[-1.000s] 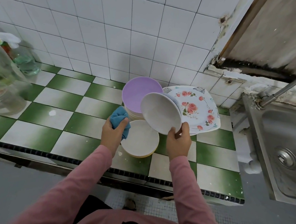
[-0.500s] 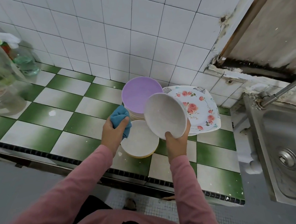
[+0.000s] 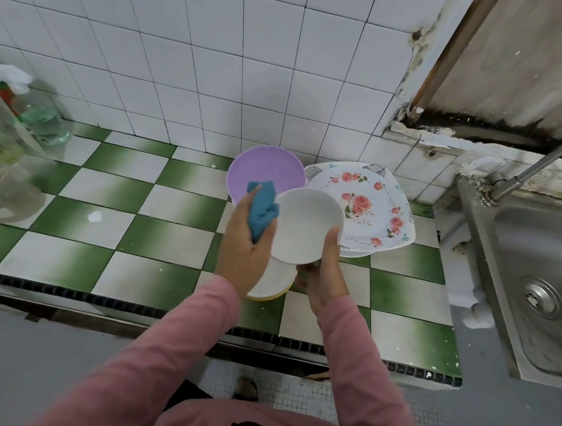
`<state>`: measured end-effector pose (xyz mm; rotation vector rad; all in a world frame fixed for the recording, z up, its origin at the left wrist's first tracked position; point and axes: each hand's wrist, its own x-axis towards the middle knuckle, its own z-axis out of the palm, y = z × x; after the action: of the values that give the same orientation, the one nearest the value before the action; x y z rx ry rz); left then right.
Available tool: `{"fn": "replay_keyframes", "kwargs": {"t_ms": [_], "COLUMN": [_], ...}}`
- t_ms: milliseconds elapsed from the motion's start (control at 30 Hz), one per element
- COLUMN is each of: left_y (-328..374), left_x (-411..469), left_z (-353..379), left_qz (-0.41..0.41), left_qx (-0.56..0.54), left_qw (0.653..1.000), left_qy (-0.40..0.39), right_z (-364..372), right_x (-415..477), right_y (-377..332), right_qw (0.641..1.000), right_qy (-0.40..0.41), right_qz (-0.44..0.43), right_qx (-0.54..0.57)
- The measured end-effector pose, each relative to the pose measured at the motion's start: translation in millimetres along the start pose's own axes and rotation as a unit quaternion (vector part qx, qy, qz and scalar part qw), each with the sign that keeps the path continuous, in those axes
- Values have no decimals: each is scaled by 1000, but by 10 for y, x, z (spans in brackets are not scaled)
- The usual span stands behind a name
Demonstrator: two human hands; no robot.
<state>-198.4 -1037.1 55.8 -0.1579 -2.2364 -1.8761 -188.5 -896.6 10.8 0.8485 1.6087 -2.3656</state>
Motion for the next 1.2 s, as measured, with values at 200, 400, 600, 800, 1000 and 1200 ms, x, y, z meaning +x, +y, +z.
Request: {"fn": "replay_keyframes", "kwargs": {"t_ms": [200, 400, 600, 800, 1000, 1200], "left_y": [-96, -65, -123, -117, -64, -83], "left_x": [-63, -131, -93, 88, 203, 194], "left_z": [229, 345, 303, 150, 188, 276], "left_qz": [-58, -220, -34, -15, 25, 5], "left_qx": [330, 86, 316, 440, 569, 445], "left_qw": [894, 887, 871, 769, 740, 803], "left_qy": [-297, -396, -374, -463, -358, -397], "right_z": [17, -9, 103, 47, 119, 161], "right_x": [19, -26, -42, 27, -84, -133], "right_y": [34, 71, -1, 18, -107, -81], "right_qw": [991, 988, 982, 980, 971, 979], "right_qy": [-64, -58, -99, -60, -107, -95], "right_qz": [-27, -32, -44, -26, -32, -36], "right_qx": [111, 143, 152, 187, 210, 175]}}
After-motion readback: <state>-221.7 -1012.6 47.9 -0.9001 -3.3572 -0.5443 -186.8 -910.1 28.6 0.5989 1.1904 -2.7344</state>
